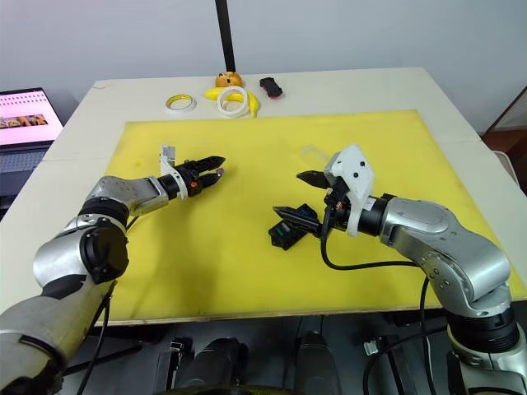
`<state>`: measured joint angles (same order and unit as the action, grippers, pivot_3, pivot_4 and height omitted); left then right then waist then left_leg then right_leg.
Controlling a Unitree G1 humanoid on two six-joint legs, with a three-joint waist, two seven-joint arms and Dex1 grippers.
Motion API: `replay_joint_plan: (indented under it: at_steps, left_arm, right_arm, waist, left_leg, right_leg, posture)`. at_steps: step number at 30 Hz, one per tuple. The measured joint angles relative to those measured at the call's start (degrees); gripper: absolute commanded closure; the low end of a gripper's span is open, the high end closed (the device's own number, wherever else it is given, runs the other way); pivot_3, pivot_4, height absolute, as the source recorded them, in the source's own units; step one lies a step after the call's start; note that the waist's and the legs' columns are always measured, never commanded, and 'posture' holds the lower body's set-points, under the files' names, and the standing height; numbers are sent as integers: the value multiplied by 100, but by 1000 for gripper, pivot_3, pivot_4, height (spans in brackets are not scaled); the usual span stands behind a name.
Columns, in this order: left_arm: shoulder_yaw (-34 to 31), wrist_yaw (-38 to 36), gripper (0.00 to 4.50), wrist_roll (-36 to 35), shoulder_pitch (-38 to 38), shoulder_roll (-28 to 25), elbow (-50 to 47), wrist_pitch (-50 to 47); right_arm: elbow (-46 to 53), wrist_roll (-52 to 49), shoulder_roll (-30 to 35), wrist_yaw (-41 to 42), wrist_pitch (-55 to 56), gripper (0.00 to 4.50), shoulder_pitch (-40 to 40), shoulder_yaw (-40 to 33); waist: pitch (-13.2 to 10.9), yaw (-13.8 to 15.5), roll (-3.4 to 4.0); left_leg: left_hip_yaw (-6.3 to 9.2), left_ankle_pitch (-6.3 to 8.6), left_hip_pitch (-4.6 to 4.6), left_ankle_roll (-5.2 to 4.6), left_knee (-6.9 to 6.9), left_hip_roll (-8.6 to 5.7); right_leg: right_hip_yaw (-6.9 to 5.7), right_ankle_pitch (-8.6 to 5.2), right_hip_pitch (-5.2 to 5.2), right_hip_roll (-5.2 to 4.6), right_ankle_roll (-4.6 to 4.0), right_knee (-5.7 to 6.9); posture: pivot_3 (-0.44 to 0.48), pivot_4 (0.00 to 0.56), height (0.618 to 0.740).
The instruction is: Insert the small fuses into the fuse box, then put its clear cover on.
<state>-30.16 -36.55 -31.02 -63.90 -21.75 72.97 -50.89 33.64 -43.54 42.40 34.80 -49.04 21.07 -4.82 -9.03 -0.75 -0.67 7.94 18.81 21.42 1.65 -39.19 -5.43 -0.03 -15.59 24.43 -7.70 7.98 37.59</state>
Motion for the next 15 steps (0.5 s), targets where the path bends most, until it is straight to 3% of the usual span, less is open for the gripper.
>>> replay_joint_plan:
  at_steps: [4,7,8,14,15]
  left_arm:
    - [24,-19,1285,15,7,0,-11,14]
    - [69,-39,2163,86,27,16,-20,113]
    - [96,-20,2661,117,48,25,-20,168]
    - [117,64,2661,167,56,75,-19,279]
    - [117,78,2926,168,56,80,-18,291]
  right_arm:
    - [0,0,-1,-23,-15,0,0,0]
    - [0,1,-1,-22,-15,0,0,0]
    - [0,1,-1,-22,-15,0,0,0]
    - [0,0,0,-22,-24,0,0,0]
    - [0,0,0,-22,-25,0,0,0]
  waist:
    - [0,-1,0]
    - [0,0,0]
    - [0,0,0]
    - [0,1,0]
    - [0,0,0]
  left_leg:
    - [0,0,0,0,0,4]
    - [0,0,-1,0,0,4]
    - [0,0,0,0,0,4]
    - [-1,0,-1,0,0,5]
    - [-1,0,-1,0,0,5]
  right_leg:
    - [0,0,0,0,0,0]
    - [0,0,0,0,0,1]
    - [0,0,0,0,0,1]
    - [0,0,0,0,0,1]
    - [0,0,0,0,0,1]
  posture:
    - [0,150,740]
    - [0,150,740]
    - [0,150,740]
    - [0,150,740]
    - [0,150,740]
